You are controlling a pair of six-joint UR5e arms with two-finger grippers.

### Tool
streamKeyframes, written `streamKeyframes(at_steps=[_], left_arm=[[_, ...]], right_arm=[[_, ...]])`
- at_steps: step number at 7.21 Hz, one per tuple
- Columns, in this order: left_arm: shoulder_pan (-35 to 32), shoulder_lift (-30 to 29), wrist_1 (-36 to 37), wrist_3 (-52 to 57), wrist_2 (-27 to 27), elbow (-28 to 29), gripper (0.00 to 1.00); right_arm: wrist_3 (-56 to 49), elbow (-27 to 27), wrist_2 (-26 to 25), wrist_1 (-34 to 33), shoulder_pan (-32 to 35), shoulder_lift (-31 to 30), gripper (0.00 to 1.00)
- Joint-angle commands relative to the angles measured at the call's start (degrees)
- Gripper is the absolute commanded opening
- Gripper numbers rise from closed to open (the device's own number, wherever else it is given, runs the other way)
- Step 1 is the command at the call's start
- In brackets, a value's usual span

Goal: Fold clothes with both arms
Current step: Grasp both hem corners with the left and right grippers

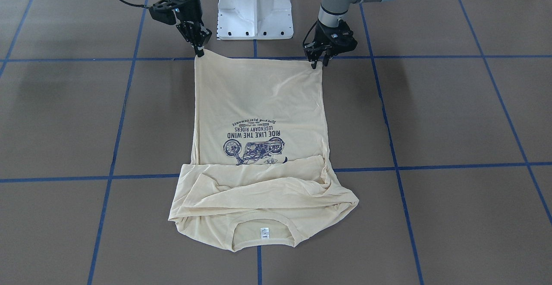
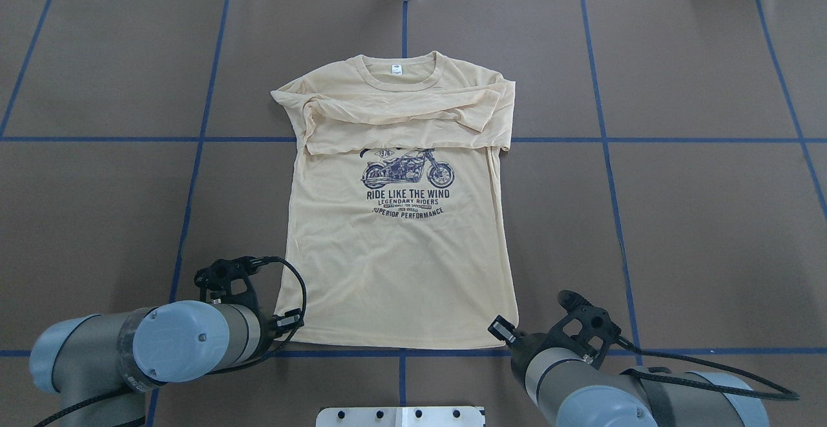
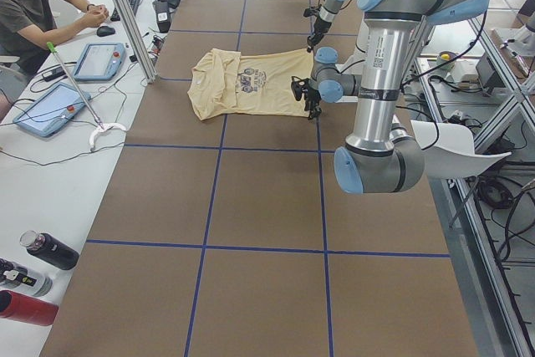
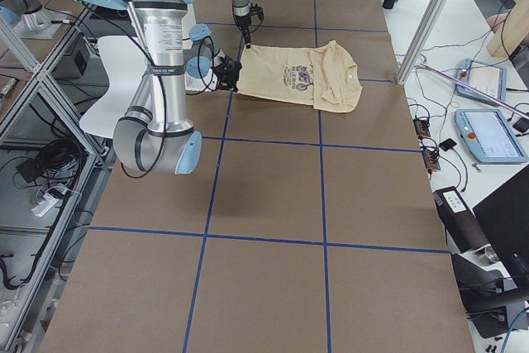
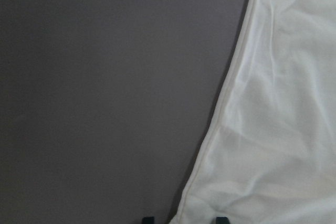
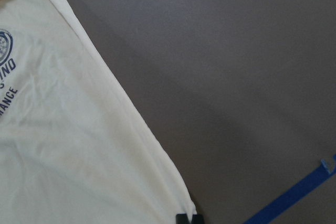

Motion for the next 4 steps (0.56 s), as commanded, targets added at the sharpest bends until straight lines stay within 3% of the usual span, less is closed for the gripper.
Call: streamKeyframes(at_steps=[1, 4], left_arm=[[-0.2, 0.0, 0.1, 0.2, -0.2, -0.2, 0.0], [-0.4, 0.9, 1.0, 0.1, -0.5, -5.9, 0.0]], right_arm=[[0.0, -0.1, 0.0, 0.0, 0.0, 0.1, 0.0], [0.0, 0.2, 0.1, 0.0, 0.1, 0.1, 0.0]])
